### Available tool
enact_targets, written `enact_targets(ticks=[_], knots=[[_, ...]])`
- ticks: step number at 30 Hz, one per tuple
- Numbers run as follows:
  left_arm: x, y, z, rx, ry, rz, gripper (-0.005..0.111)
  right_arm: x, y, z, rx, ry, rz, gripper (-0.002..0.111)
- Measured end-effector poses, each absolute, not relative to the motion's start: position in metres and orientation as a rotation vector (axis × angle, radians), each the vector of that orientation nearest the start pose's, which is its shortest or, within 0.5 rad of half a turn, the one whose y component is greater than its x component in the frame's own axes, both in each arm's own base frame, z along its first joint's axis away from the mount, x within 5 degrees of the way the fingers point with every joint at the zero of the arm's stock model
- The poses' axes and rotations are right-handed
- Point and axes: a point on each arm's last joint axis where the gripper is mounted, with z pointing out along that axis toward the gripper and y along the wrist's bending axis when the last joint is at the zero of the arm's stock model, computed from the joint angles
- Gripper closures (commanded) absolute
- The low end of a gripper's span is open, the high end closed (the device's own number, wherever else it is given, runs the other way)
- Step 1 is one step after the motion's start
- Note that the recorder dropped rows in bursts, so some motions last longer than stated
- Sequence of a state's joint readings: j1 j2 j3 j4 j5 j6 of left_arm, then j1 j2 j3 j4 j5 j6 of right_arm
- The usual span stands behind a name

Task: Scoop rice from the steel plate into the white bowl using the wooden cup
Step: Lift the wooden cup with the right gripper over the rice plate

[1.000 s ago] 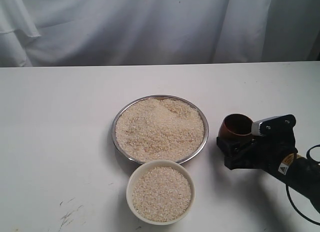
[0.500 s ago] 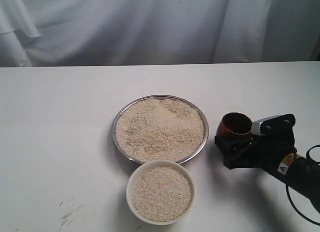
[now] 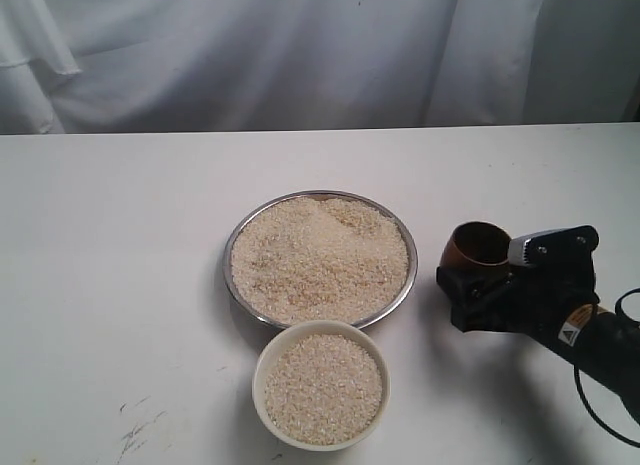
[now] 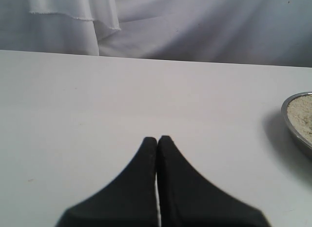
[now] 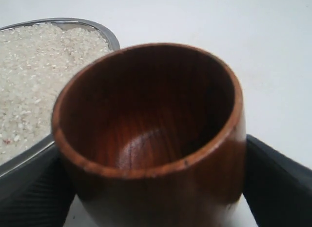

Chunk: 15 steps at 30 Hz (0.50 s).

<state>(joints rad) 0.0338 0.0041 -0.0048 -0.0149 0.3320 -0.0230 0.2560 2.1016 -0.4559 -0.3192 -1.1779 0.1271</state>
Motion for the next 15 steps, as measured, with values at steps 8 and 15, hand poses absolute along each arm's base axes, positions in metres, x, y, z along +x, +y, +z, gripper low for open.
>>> enact_targets(ticks=[8,15], knots=[[0.054,0.001,0.185,-0.061,1.814,-0.007,0.107,0.288,0.098,0.098,-0.492,2.026,0.357,0.108],[0.054,0.001,0.185,-0.061,1.814,-0.007,0.107,0.318,0.115,0.166,-0.709,1.972,0.214,0.108]])
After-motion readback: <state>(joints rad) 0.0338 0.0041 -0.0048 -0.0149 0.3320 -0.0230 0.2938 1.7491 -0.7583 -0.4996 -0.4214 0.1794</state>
